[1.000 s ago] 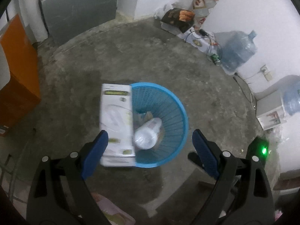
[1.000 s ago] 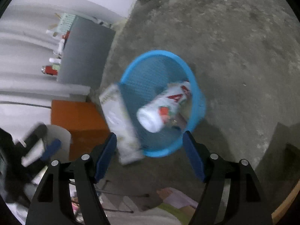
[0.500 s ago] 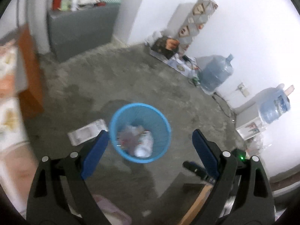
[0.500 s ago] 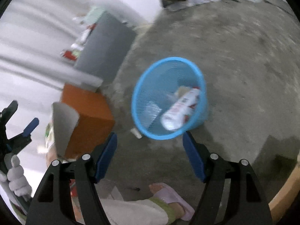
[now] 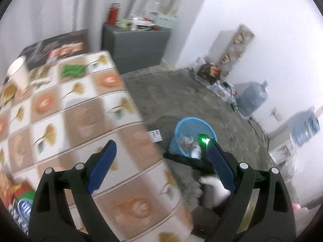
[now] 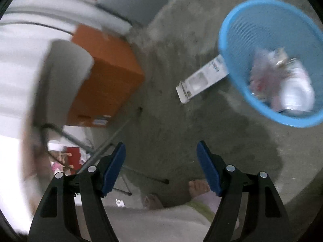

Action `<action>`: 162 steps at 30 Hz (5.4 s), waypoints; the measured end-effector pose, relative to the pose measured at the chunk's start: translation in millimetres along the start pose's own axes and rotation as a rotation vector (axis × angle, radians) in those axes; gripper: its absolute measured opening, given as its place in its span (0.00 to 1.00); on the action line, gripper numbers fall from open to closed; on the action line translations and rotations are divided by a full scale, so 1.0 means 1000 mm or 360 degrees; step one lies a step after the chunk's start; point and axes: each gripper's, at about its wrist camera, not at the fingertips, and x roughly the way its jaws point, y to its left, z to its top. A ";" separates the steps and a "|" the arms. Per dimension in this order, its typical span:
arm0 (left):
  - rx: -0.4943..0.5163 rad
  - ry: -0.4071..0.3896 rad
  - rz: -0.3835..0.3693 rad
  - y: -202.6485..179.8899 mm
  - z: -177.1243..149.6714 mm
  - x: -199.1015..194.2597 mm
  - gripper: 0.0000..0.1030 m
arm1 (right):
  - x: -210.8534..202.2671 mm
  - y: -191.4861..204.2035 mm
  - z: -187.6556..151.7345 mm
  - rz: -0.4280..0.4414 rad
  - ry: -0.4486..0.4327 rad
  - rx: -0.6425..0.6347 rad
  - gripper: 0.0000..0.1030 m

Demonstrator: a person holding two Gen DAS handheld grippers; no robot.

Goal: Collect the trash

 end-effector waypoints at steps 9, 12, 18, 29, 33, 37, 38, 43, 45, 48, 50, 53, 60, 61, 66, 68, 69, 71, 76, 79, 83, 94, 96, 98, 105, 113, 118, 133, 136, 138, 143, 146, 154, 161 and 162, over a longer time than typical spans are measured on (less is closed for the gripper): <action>-0.0278 -0.0068 0.0184 0.101 -0.008 -0.041 0.84 | 0.148 -0.034 0.084 -0.0306 0.0065 0.0533 0.69; -0.0371 -0.0068 0.0217 0.128 -0.007 -0.046 0.84 | 0.175 -0.050 0.105 -0.0373 0.0027 0.0733 0.69; -0.0524 -0.0056 0.0287 0.172 -0.008 -0.042 0.84 | 0.202 -0.078 0.128 -0.0440 -0.0031 0.1050 0.69; -0.0564 -0.0008 0.0299 0.195 -0.009 -0.026 0.84 | 0.229 -0.082 0.158 -0.0686 -0.0069 0.1040 0.69; -0.0562 0.0011 0.0299 0.197 -0.011 -0.025 0.84 | 0.237 -0.064 0.169 -0.0799 -0.0074 0.0864 0.74; -0.0581 0.0019 0.0324 0.201 -0.015 -0.025 0.84 | 0.239 -0.064 0.164 -0.0876 -0.0015 0.0875 0.74; -0.0593 0.0016 0.0326 0.202 -0.016 -0.027 0.84 | 0.237 -0.068 0.159 -0.0885 -0.0011 0.0930 0.74; -0.0615 0.0016 0.0338 0.206 -0.021 -0.029 0.84 | 0.238 -0.075 0.150 -0.0852 0.0009 0.0985 0.74; -0.0621 0.0027 0.0348 0.208 -0.022 -0.028 0.84 | 0.238 -0.072 0.153 -0.0839 0.0002 0.0953 0.74; -0.0641 0.0040 0.0357 0.213 -0.024 -0.026 0.84 | 0.238 -0.066 0.163 -0.0819 -0.0003 0.0864 0.73; -0.0644 0.0038 0.0360 0.213 -0.024 -0.026 0.84 | 0.237 -0.062 0.168 -0.0781 -0.0010 0.0815 0.65; -0.0630 0.0036 0.0371 0.213 -0.024 -0.026 0.84 | 0.231 -0.058 0.173 -0.0755 -0.0016 0.0727 0.45; -0.0623 0.0021 0.0352 0.210 -0.029 -0.030 0.84 | 0.222 -0.048 0.176 -0.0648 0.0032 0.0594 0.28; -0.0623 0.0023 0.0355 0.210 -0.029 -0.029 0.84 | 0.218 -0.047 0.176 -0.0625 0.0007 0.0598 0.45; -0.0642 0.0024 0.0375 0.217 -0.031 -0.031 0.84 | 0.210 -0.061 0.181 -0.0486 -0.0051 0.0782 0.67; -0.0658 0.0027 0.0386 0.223 -0.031 -0.030 0.84 | 0.215 -0.070 0.179 -0.0478 -0.0036 0.0850 0.68; -0.0664 0.0029 0.0390 0.225 -0.031 -0.030 0.84 | 0.213 -0.074 0.186 -0.0510 -0.0026 0.0866 0.68; -0.0684 0.0036 0.0403 0.232 -0.031 -0.028 0.84 | 0.218 -0.076 0.200 -0.0550 -0.0034 0.0878 0.68; -0.0721 0.0051 0.0431 0.246 -0.033 -0.024 0.84 | 0.228 -0.071 0.215 -0.0575 -0.0043 0.1038 0.68; -0.0742 0.0071 0.0445 0.252 -0.036 -0.022 0.84 | 0.239 -0.076 0.220 -0.0515 -0.0070 0.1117 0.68; -0.0760 0.0076 0.0461 0.259 -0.040 -0.021 0.84 | 0.241 -0.080 0.225 -0.0384 -0.0064 0.1249 0.68; -0.0774 0.0078 0.0479 0.265 -0.043 -0.021 0.84 | 0.275 -0.055 0.239 -0.0513 -0.0077 0.1042 0.71; -0.0770 0.0081 0.0490 0.265 -0.043 -0.020 0.84 | 0.278 -0.054 0.239 -0.0509 -0.0061 0.1037 0.71; -0.0774 0.0081 0.0496 0.265 -0.043 -0.020 0.84 | 0.271 -0.058 0.234 -0.0494 -0.0056 0.1030 0.71; -0.0776 0.0070 0.0504 0.266 -0.042 -0.023 0.84 | 0.231 -0.055 0.221 -0.0328 -0.0153 0.0824 0.71; -0.0772 0.0065 0.0497 0.265 -0.041 -0.024 0.84 | 0.133 0.024 0.204 -0.0337 -0.0811 -0.0159 0.94; -0.0764 0.0055 0.0489 0.261 -0.039 -0.024 0.84 | 0.148 -0.008 0.218 -0.0327 -0.0646 0.0101 0.94; -0.0747 0.0091 0.0541 0.266 -0.035 -0.017 0.84 | 0.267 -0.058 0.223 -0.0320 -0.0206 0.0994 0.94; -0.0758 0.0097 0.0540 0.269 -0.036 -0.015 0.84 | 0.272 -0.052 0.233 -0.0383 -0.0196 0.1020 0.94; -0.0767 0.0102 0.0543 0.271 -0.038 -0.014 0.84 | 0.279 -0.050 0.239 -0.0428 -0.0145 0.1028 0.94; -0.0793 0.0102 0.0540 0.273 -0.039 -0.015 0.84 | 0.291 -0.044 0.247 -0.0556 -0.0079 0.1055 0.94; -0.0783 0.0105 0.0540 0.271 -0.039 -0.014 0.84 | 0.303 -0.031 0.253 -0.0699 -0.0054 0.0976 0.94; -0.0769 0.0087 0.0539 0.263 -0.035 -0.019 0.84 | 0.308 -0.016 0.247 -0.0815 0.0040 0.0747 0.86; -0.0721 -0.0011 0.0472 0.251 -0.028 -0.030 0.84 | 0.237 0.029 0.232 -0.0603 -0.0166 0.0482 0.85; -0.0722 -0.0029 0.0454 0.250 -0.027 -0.031 0.84 | 0.209 0.048 0.226 -0.0530 -0.0240 0.0402 0.85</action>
